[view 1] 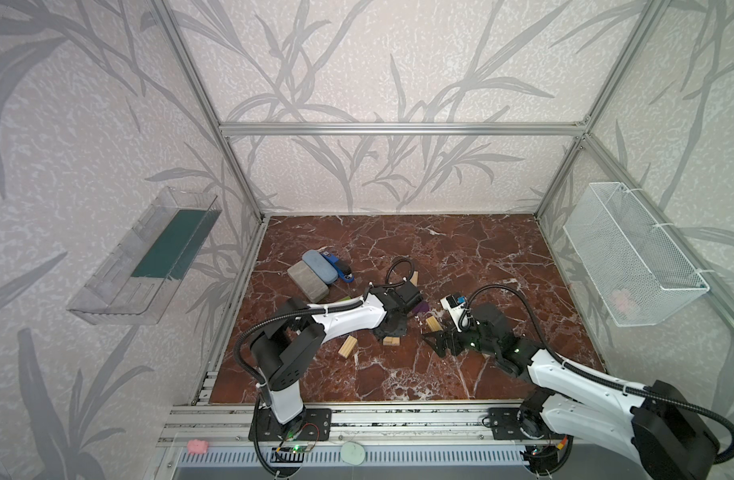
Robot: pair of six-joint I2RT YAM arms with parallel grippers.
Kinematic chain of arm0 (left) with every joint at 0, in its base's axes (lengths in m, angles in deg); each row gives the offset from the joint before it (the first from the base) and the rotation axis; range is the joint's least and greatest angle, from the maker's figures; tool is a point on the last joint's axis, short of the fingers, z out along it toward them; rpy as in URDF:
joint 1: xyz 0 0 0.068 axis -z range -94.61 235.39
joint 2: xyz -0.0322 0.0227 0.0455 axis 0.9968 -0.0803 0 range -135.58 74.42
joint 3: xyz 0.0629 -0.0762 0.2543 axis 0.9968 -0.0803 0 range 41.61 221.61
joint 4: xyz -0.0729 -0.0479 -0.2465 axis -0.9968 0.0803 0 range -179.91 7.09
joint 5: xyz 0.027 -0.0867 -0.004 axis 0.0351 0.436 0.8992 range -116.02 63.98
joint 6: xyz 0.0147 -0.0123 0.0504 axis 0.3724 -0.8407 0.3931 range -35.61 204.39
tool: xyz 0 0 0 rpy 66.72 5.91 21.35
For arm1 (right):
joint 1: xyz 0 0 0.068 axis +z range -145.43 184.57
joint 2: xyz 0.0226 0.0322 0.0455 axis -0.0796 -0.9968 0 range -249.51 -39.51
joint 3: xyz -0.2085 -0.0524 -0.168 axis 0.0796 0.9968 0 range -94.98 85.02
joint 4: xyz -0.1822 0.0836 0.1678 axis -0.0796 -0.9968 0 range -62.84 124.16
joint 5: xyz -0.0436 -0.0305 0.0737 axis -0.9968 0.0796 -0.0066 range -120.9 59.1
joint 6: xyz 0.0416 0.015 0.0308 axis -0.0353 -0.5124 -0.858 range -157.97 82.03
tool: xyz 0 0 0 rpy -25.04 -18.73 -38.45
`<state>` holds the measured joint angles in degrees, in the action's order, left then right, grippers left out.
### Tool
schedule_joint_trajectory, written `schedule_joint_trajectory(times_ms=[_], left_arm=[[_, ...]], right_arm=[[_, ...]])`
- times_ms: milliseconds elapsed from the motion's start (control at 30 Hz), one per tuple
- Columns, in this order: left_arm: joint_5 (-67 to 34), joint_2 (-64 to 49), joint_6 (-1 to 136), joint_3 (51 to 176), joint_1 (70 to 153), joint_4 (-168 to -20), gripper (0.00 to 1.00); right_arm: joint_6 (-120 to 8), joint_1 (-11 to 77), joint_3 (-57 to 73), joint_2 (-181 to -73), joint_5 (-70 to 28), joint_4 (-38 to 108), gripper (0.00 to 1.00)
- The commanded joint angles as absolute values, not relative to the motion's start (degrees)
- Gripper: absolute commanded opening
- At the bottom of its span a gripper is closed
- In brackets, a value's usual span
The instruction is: Build the wood block tower
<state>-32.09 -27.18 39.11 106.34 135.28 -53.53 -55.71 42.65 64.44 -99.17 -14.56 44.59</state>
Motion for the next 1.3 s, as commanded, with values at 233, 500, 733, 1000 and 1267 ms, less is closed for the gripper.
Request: schedule_joint_trajectory(times_ms=[233, 500, 733, 1000, 1267], left_arm=[[-32.71, -26.91, 37.72, 105.86, 135.67, -52.64, 0.27], [-33.25, -26.48, 37.64, 106.13, 135.58, -52.25, 0.28], [-34.02, -25.73, 37.72, 107.15, 135.58, -51.47, 0.34], [-34.22, -23.2, 37.54, 107.71, 135.58, -50.35, 0.37], [-32.95, -17.26, 39.15, 105.77, 135.58, -53.45, 0.43]], right_arm=[[-55.46, 42.52, 63.49, -99.45, -14.93, 45.76, 0.99], [-55.48, 42.47, 63.49, -99.5, -14.91, 45.85, 0.99], [-55.6, 42.49, 63.39, -99.9, -15.08, 45.96, 0.99], [-55.64, 42.49, 63.38, -100.07, -15.58, 45.98, 0.99], [-55.12, 42.46, 62.84, -99.72, -20.43, 43.39, 0.99]])
